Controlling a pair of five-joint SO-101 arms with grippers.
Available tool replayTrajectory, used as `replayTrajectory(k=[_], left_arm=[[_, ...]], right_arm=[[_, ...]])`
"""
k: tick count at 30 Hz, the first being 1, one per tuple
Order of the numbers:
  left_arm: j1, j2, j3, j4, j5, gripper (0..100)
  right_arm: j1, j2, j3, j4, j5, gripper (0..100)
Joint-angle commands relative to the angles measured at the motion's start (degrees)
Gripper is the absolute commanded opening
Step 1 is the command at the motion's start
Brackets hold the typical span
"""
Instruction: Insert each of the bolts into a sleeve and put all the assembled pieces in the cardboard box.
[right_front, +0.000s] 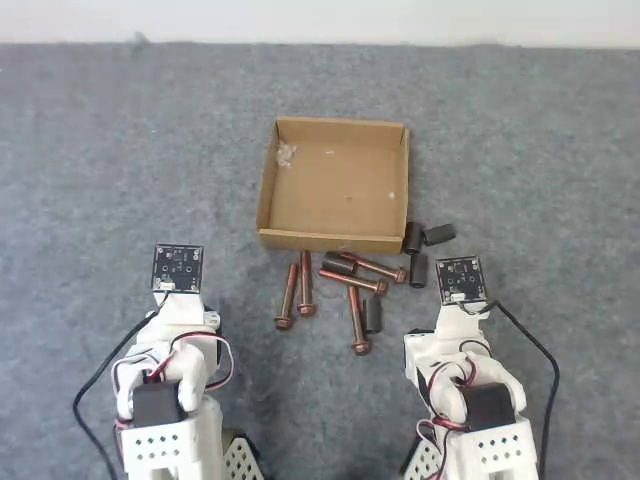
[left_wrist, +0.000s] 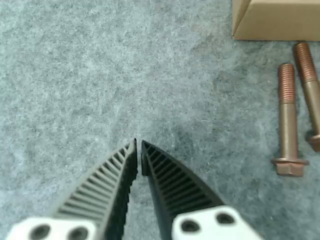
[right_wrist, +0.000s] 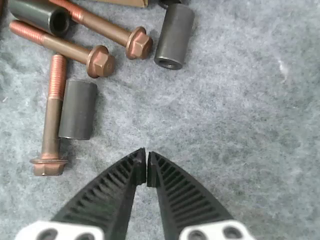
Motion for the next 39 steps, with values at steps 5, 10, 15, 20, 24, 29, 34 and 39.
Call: replayTrajectory(k=[5,10,15,20,24,29,34,39], left_arm=[[0.09,-1.23,-0.40,0.26,-0.35,1],[0.09,-1.23,-0.40,0.26,-0.35,1],[0.09,-1.23,-0.40,0.26,-0.35,1],[0.09,-1.23,-0.40,0.26,-0.35,1],[3.43,-1.23,-0.40,0.26,-0.44,1],[8.09,-1.23,-0.40,0.26,-0.35,1],[8.18,-1.23,-0.40,0.26,-0.35,1],[7.82,-1.23,-0.40,-0.09,-0.35,1]], right_arm=[[0.04,-0.92,1.05,0.22,-0.35,0.7],[-0.04,-0.92,1.05,0.22,-0.35,0.7],[0.04,-0.92,1.05,0.22,-0.35,0.7],[0.13,-0.92,1.05,0.22,-0.35,0.7],[0.13,-0.92,1.05,0.22,-0.35,0.7],[0.04,-0.92,1.05,0.22,-0.35,0.7],[-0.22,-0.92,1.05,0.22,-0.35,0.7],[0.22,-0.92,1.05,0.22,-0.35,0.7]])
